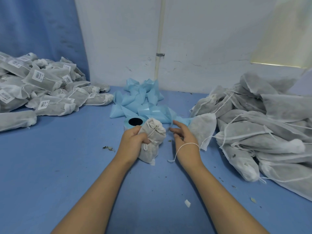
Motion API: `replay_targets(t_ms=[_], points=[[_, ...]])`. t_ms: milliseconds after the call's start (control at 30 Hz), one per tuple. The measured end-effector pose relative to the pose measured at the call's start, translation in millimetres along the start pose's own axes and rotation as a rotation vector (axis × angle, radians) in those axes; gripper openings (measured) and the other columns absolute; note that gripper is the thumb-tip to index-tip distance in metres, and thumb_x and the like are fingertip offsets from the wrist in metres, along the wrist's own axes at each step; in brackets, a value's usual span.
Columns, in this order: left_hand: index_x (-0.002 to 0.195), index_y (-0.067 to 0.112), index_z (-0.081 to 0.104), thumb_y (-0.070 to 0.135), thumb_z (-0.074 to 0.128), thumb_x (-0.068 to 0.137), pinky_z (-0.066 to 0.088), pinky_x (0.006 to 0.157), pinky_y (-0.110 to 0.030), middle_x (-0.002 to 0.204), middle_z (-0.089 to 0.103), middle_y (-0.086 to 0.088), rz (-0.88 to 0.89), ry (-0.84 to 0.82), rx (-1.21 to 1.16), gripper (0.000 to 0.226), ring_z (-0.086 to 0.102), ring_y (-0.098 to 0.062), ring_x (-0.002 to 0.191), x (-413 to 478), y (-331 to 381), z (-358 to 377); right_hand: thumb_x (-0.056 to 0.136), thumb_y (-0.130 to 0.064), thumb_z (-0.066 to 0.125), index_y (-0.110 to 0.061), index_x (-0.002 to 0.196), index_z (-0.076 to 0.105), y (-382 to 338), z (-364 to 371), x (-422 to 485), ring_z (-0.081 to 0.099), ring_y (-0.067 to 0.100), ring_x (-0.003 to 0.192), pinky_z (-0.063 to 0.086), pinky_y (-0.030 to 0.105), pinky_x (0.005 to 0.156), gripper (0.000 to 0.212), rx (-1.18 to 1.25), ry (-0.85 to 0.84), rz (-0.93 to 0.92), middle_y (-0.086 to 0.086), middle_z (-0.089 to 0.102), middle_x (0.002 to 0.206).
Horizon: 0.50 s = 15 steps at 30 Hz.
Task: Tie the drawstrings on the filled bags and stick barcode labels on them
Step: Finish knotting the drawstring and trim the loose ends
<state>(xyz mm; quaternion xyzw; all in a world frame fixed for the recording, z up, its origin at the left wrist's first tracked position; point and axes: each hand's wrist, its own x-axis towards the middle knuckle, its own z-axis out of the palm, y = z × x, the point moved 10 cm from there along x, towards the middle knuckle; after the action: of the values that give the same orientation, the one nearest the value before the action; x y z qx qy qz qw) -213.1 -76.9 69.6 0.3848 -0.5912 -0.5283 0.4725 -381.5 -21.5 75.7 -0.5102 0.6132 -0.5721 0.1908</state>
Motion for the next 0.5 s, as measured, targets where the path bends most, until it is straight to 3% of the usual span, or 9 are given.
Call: replay_targets(t_ms=[100, 167, 300, 367, 500], points=[[0.068, -0.015, 0.044, 0.010, 0.052, 0.051, 0.032, 0.059, -0.029, 0.069, 0.043, -0.011, 0.004, -0.018, -0.028, 0.031, 0.041, -0.021, 0.069, -1.6, 2.1, 1.2, 0.096, 0.008, 0.041, -0.014, 0.141, 0.039, -0.6, 9.4, -1.9, 0.057, 0.003, 0.104, 0.041, 0.006, 0.088, 0.051, 0.058, -0.088, -0.002, -0.004, 0.059, 0.117], [0.069, -0.016, 0.045, 0.008, 0.051, 0.052, 0.032, 0.059, -0.029, 0.069, 0.043, -0.011, 0.017, -0.046, -0.036, 0.031, 0.041, -0.021, 0.069, -3.0, 4.6, 4.5, 0.094, 0.008, 0.045, -0.013, 0.138, 0.042, -4.3, 17.8, -4.7, 0.056, -0.004, 0.101, 0.042, 0.004, 0.086, 0.049, 0.059, -0.157, -0.021, -0.005, 0.058, 0.116], [0.081, -0.021, 0.051, 0.008, 0.050, 0.052, 0.035, 0.069, -0.034, 0.075, 0.050, -0.015, 0.040, -0.118, -0.015, 0.041, 0.045, -0.023, 0.074, -5.8, 8.3, 14.2, 0.092, 0.001, 0.054, -0.020, 0.116, 0.057, -11.9, 27.3, -8.5, 0.054, -0.015, 0.091, 0.040, 0.002, 0.080, 0.032, -0.007, -0.220, -0.067, -0.014, 0.061, 0.107], [0.078, -0.020, 0.050, 0.009, 0.050, 0.052, 0.034, 0.068, -0.032, 0.073, 0.048, -0.014, 0.048, -0.117, -0.006, 0.039, 0.044, -0.022, 0.072, -6.6, 9.5, 15.1, 0.092, -0.001, 0.056, -0.024, 0.104, 0.059, -12.7, 23.4, -7.5, 0.055, -0.018, 0.084, 0.041, 0.003, 0.077, 0.026, 0.037, -0.199, -0.052, -0.018, 0.062, 0.098], [0.076, -0.020, 0.049, 0.009, 0.050, 0.052, 0.033, 0.063, -0.030, 0.072, 0.047, -0.013, 0.044, -0.110, -0.012, 0.037, 0.043, -0.021, 0.071, -7.5, 10.7, 14.2, 0.090, -0.002, 0.059, -0.017, 0.098, 0.064, -11.2, 15.9, -4.7, 0.058, -0.015, 0.078, 0.044, 0.006, 0.077, 0.018, 0.124, -0.157, -0.010, -0.013, 0.066, 0.092]])
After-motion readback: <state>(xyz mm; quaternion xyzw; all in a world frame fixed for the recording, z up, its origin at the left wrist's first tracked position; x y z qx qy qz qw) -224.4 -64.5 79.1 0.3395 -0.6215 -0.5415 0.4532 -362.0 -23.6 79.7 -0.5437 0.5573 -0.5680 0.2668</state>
